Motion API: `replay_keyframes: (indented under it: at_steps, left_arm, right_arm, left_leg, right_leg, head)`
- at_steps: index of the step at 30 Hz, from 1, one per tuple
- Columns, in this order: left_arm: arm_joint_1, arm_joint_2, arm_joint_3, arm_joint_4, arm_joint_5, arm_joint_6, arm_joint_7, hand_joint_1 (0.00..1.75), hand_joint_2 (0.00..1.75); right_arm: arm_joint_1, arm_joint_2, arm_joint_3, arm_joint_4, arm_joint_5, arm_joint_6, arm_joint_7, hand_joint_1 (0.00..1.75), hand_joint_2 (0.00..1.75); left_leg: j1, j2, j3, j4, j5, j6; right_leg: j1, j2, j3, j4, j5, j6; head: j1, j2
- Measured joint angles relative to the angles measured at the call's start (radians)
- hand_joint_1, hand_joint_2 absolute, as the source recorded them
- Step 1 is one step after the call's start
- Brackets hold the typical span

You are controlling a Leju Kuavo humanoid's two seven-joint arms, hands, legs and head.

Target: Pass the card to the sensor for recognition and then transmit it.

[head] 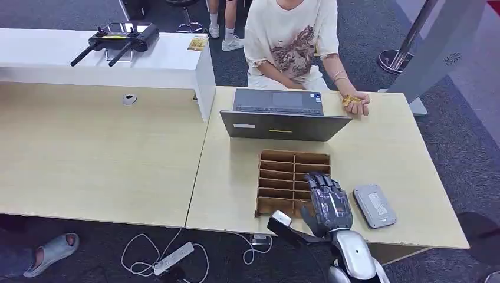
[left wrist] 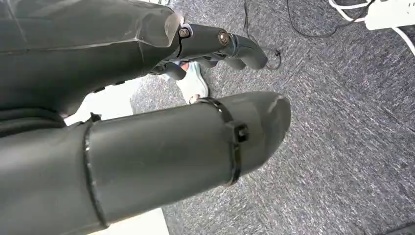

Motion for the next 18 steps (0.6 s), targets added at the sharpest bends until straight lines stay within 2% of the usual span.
replay_keyframes:
  at_steps: [8,14,18]
  left_arm:
    - [0.0,0.001,0.0,0.0,0.006,0.0,0.0,0.0,0.0]
    - [0.0,0.003,0.0,0.0,0.005,-0.002,0.0,0.0,0.0]
    - [0.0,0.003,0.0,0.0,0.005,-0.003,0.003,0.0,0.0]
  right_arm:
    - [0.003,0.0,-0.002,0.0,0.015,0.0,0.013,0.56,1.75]
    - [0.008,0.0,-0.006,0.0,0.016,0.0,0.014,0.47,1.75]
    - [0.014,0.0,-0.009,0.0,0.016,0.0,0.014,0.49,1.75]
  left_leg:
    - [0.0,0.0,0.0,0.0,0.0,0.0]
    - [0.0,0.0,0.0,0.0,0.0,0.0]
    - [0.0,0.0,0.0,0.0,0.0,0.0]
  right_leg:
    - [0.0,0.0,0.0,0.0,0.0,0.0]
    - [0.0,0.0,0.0,0.0,0.0,0.0]
    - [0.0,0.0,0.0,0.0,0.0,0.0]
  head:
    - [0.0,0.0]
    - [0.0,0.0]
    - [0.0,0.0]
